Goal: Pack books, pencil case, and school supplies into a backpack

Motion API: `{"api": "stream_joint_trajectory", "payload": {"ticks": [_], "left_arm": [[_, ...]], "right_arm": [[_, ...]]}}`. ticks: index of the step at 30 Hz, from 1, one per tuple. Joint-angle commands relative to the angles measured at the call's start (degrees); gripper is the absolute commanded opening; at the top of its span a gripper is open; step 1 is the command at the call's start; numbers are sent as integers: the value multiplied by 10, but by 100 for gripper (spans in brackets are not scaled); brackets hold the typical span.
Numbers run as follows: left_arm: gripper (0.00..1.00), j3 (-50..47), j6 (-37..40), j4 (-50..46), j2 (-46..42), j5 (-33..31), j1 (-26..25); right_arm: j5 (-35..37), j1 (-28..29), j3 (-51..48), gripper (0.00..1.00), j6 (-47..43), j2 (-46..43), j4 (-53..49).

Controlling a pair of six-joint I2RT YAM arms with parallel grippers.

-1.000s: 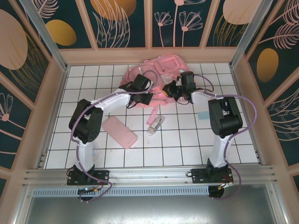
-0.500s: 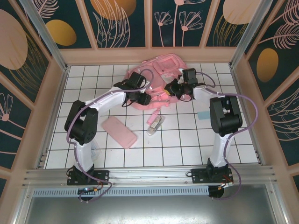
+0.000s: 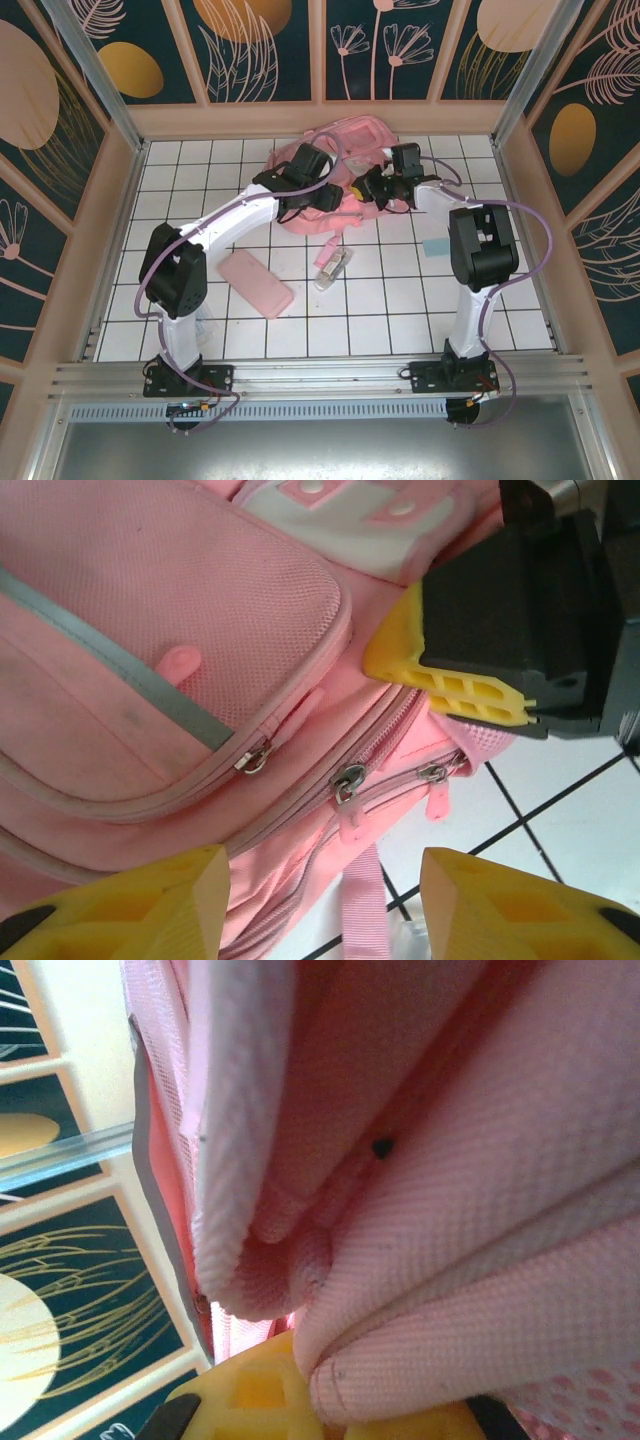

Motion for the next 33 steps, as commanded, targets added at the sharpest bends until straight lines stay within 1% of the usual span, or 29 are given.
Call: {"api": "stream_joint_trajectory", "payload": {"ticks": [1,3,7,9,17,28,33], "left_arm": [[54,-26,-120,40,-1,6,3],[54,-36,-147,51,1,11,0],[54,-43,-185,54,12,42,-5],[54,-54,-199,61,15,45,-9],[54,-95,-223,142,32,30,-9],[55,-99,-233,235,40,-46,-6],[53,-115,-243,293,42,-31,4]], "right_arm": [[-6,1,1,0,75,-28,129],[-9,3,15,0,79,-21,126],[-9,4,36,0,78,-13,115],[-9,4,39,0,82,-11,120],[-24,8,27,0,113,-10,154],[-35,9,-3,0,131,-22,185],[-39,10,-15,0,136,-26,199]]}}
